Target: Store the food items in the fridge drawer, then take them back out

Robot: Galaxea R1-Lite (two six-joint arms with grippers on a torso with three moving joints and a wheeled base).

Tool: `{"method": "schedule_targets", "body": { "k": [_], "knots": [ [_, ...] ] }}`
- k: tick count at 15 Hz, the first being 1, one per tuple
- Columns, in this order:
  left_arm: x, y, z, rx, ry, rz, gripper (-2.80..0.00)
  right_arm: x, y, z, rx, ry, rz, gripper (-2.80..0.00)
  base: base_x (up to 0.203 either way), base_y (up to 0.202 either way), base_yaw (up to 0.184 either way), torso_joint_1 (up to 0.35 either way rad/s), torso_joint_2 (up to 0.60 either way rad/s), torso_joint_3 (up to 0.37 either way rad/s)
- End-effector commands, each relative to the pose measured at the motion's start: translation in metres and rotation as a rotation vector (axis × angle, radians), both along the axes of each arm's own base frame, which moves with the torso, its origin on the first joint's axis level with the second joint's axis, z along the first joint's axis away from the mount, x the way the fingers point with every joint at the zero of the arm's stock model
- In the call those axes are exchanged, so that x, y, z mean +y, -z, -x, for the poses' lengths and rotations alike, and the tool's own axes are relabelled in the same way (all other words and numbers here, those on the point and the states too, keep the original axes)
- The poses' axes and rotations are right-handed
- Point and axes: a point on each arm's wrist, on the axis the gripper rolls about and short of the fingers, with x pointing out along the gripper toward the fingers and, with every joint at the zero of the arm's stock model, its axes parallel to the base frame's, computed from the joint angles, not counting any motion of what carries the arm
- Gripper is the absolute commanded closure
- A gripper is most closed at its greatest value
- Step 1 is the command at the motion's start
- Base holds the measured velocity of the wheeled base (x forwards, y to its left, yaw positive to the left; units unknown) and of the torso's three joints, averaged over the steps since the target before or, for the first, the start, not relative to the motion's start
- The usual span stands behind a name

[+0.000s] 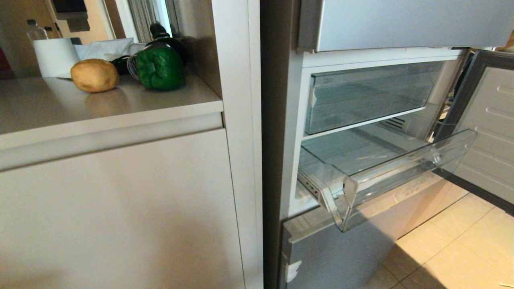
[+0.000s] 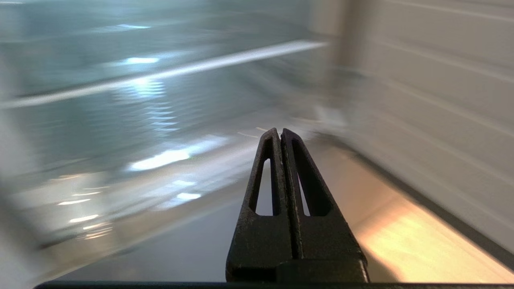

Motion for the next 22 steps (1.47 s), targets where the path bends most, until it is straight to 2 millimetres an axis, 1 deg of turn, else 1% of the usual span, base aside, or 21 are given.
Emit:
{"method": "schedule_targets", "body": {
  "k": [1, 4, 5, 6, 9, 10, 11, 14, 17, 19, 22],
  "knots": [
    [0.000, 0.000, 0.000, 0.002, -0.001, 0.002, 0.00, -0.008, 0.003, 0.022, -0.037, 0.094, -0.001, 0.00, 0.000, 0.000, 0.000, 0.000, 0.00, 0.000],
    [0.000, 0.000, 0.000, 0.002, -0.001, 0.002, 0.00, -0.009, 0.034, 0.073, -0.050, -0.002, 0.012, 0.00, 0.000, 0.000, 0.000, 0.000, 0.00, 0.000],
    [0.000, 0.000, 0.000, 0.002, -0.001, 0.002, 0.00, -0.009, 0.050, 0.083, -0.030, -0.034, 0.013, 0.00, 0.000, 0.000, 0.000, 0.000, 0.00, 0.000],
    [0.000, 0.000, 0.000, 0.002, -0.001, 0.002, 0.00, -0.008, 0.074, 0.085, 0.027, -0.056, 0.014, 0.00, 0.000, 0.000, 0.000, 0.000, 0.00, 0.000],
    [0.000, 0.000, 0.000, 0.002, -0.001, 0.002, 0.00, -0.006, 0.143, 0.073, 0.183, -0.134, 0.052, 0.00, 0.000, 0.000, 0.000, 0.000, 0.00, 0.000],
    [0.000, 0.000, 0.000, 0.002, -0.001, 0.002, 0.00, -0.005, 0.160, 0.072, 0.217, -0.163, 0.070, 0.00, 0.000, 0.000, 0.000, 0.000, 0.00, 0.000],
    [0.000, 0.000, 0.000, 0.002, -0.001, 0.002, 0.00, -0.004, 0.171, 0.075, 0.234, -0.178, 0.087, 0.00, 0.000, 0.000, 0.000, 0.000, 0.00, 0.000],
    [0.000, 0.000, 0.000, 0.003, -0.001, 0.001, 0.00, -0.004, 0.170, 0.080, 0.213, -0.158, 0.112, 0.00, 0.000, 0.000, 0.000, 0.000, 0.00, 0.000],
    [0.000, 0.000, 0.000, 0.002, -0.001, 0.000, 0.00, -0.004, 0.173, 0.090, 0.061, -0.149, 0.133, 0.00, 0.000, 0.000, 0.000, 0.000, 0.00, 0.000],
    [0.000, 0.000, 0.000, 0.002, -0.001, 0.000, 0.00, -0.004, 0.172, 0.089, 0.049, -0.146, 0.093, 0.00, 0.000, 0.000, 0.000, 0.000, 0.00, 0.000],
    [0.000, 0.000, 0.000, 0.002, -0.001, 0.000, 0.00, -0.004, 0.172, 0.089, 0.048, -0.146, 0.086, 0.00, 0.000, 0.000, 0.000, 0.000, 0.00, 0.000]
  ]
}}
